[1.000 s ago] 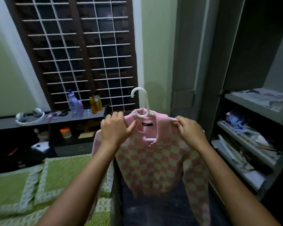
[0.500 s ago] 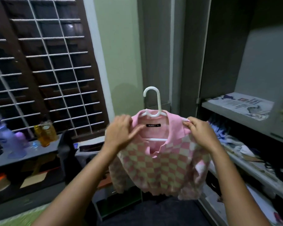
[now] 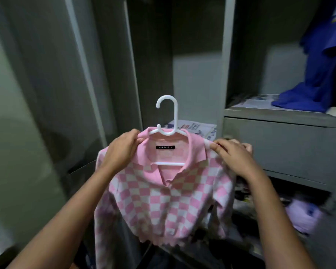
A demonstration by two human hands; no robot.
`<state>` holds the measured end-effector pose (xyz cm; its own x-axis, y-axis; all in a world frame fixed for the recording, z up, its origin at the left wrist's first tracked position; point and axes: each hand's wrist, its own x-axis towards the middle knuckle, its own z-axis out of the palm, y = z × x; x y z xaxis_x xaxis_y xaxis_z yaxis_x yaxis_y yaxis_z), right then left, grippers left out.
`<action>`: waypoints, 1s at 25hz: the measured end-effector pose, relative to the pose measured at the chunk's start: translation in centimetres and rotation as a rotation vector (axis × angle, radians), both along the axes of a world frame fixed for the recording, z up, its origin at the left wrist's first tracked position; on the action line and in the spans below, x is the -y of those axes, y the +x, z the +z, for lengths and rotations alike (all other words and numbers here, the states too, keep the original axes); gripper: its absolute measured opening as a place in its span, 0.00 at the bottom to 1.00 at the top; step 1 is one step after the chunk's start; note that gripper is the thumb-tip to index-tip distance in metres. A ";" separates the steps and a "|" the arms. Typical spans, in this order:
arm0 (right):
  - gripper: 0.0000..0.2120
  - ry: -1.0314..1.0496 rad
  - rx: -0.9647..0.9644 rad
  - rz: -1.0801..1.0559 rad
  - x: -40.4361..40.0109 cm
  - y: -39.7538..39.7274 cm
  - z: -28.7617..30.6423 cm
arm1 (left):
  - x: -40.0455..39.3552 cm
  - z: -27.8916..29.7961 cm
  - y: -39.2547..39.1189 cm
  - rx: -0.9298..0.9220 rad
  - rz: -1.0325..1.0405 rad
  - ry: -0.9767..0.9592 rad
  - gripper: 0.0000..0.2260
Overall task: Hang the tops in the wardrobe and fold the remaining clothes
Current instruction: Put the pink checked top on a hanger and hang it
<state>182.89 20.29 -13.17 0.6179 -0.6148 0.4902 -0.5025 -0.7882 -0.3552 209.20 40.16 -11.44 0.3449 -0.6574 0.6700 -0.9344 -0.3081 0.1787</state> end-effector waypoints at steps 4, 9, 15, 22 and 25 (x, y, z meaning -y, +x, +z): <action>0.19 -0.184 0.197 -0.364 -0.3 -3.2 -0.8 | 7.7 1.5 0.7 0.008 -0.293 -0.067 0.19; 0.16 -0.325 0.423 -0.706 -4.1 -7.8 2.6 | 15.7 5.9 -2.3 0.000 -0.690 -0.130 0.18; 0.14 -0.374 0.505 -1.013 -8.2 -9.4 7.5 | 20.0 11.7 -6.3 -0.093 -0.990 -0.209 0.12; 0.18 -0.503 0.668 -1.336 -10.5 -8.8 16.4 | 22.7 16.6 -7.0 -0.232 -0.908 -0.370 0.14; 0.18 -0.562 0.695 -1.378 -9.7 -8.3 22.2 | 24.4 18.7 -5.7 -0.249 -0.908 -0.337 0.17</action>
<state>174.56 29.99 9.08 -0.6329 -0.1416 0.7612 -0.7682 -0.0082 -0.6402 203.51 15.81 7.21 -0.0379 -0.5307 0.8467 -0.7147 0.6066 0.3482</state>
